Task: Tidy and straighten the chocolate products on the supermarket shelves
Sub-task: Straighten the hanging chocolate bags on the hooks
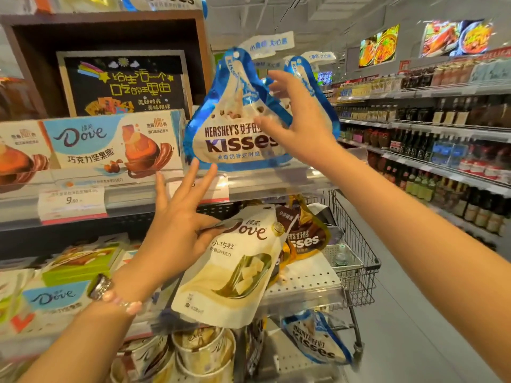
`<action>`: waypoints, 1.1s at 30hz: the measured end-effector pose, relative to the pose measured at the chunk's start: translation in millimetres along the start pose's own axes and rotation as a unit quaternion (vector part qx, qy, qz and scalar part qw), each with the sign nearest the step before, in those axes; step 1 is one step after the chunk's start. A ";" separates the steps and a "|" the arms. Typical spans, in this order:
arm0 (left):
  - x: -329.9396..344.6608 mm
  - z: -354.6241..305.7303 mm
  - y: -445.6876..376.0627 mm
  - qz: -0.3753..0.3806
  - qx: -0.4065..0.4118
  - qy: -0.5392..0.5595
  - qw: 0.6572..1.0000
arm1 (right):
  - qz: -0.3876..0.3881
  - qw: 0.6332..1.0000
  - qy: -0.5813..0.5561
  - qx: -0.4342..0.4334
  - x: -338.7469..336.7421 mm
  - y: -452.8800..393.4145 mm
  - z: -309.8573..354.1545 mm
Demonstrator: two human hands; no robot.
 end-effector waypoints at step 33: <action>151.5 -16.7 125.0 0.172 -0.265 0.263 0.912 | 0.402 0.792 0.148 0.435 100.2 384.0 -182.6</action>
Point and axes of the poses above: each hand's wrist, its own y-axis away from the middle knuckle, its own x-axis out of the palm, z = x × y, the point moved 4 cm from there along -y, towards the middle knuckle, and after that the axes turned 1 degree about -z, right-handed, at the moved point
